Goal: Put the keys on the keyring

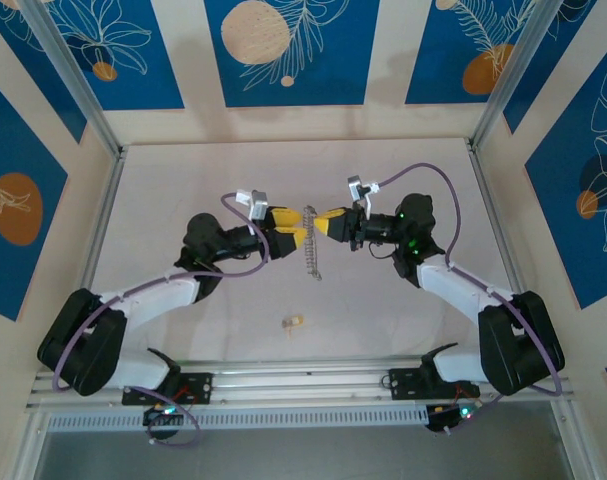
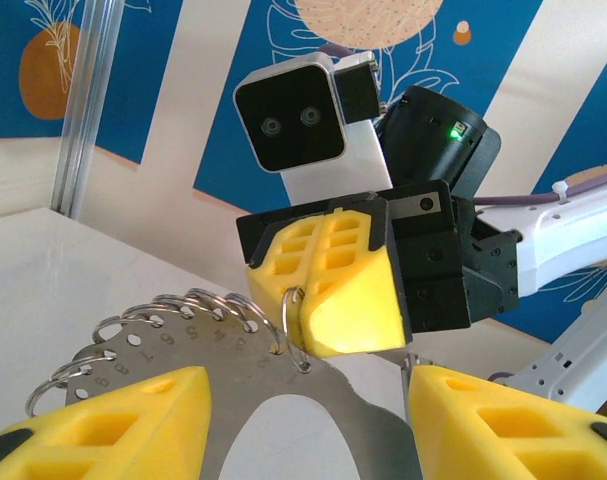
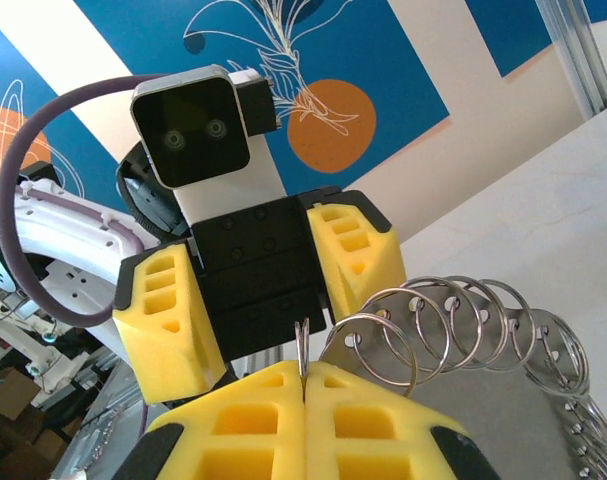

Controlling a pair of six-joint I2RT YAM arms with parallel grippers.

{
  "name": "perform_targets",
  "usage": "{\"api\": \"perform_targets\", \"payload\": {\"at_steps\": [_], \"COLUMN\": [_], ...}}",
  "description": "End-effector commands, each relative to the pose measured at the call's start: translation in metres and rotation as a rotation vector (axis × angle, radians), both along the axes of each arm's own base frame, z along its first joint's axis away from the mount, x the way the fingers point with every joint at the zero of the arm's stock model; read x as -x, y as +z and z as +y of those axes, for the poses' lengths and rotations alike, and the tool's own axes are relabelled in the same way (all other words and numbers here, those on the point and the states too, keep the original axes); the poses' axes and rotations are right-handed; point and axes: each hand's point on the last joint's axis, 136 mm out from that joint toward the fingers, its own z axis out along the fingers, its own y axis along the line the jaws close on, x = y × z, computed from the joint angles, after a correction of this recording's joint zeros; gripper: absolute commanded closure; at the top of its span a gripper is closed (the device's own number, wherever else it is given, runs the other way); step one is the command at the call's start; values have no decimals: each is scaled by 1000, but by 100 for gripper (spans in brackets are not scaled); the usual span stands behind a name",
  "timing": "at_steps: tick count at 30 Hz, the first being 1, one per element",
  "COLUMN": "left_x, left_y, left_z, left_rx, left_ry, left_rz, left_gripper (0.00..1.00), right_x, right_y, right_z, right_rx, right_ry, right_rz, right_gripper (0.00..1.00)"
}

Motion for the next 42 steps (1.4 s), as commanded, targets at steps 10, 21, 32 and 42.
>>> {"api": "perform_targets", "payload": {"at_steps": [10,21,32,42], "left_x": [0,-2,-3,-3], "left_y": [13,19,20,21], "left_z": [-2,-5,-6,-9], "left_rx": [64,89,96,97], "left_ry": [-39,-63,-73,-87], "left_rz": [-30,-33,-32,-31], "left_gripper": [45,47,53,67], "right_x": [10,13,15,16], "right_y": [18,18,17,17], "right_z": [1,5,10,11], "right_rx": [-41,-42,-35,-30], "right_ry": [-5,6,18,22], "right_rz": [-71,-73,-72,-72], "right_gripper": [100,100,100,100]}}
